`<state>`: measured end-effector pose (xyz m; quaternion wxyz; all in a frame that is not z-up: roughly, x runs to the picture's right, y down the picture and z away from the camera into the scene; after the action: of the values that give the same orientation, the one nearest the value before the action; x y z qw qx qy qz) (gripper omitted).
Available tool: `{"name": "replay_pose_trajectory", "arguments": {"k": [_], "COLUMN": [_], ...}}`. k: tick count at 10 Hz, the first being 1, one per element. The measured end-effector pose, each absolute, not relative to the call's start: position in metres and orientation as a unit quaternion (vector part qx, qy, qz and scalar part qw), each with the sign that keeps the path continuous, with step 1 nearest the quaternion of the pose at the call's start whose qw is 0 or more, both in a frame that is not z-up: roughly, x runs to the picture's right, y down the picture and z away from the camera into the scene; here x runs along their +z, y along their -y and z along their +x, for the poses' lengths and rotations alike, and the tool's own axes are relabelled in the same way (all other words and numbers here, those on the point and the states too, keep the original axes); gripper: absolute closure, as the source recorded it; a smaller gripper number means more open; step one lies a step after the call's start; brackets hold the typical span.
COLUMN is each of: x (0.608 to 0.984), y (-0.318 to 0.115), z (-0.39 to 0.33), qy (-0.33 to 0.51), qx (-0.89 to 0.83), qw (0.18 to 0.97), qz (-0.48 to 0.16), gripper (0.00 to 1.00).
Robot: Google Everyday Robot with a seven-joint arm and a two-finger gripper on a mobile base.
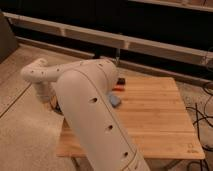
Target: Drag the ceramic bowl in a circle
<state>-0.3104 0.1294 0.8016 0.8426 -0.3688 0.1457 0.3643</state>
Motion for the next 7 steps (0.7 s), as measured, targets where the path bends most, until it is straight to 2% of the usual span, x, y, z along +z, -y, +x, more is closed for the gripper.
{"name": "replay_pose_trajectory", "arguments": {"k": [3, 7], "x": [0.775, 0.754], "y": [-0.154, -0.156], "z": [-0.295, -0.252], "qy": [-0.134, -0.123], "qx": [0.353, 0.407], "qw": [0.846, 0.824], "qz": [-0.376, -0.375], "gripper": [1.0, 1.0]}}
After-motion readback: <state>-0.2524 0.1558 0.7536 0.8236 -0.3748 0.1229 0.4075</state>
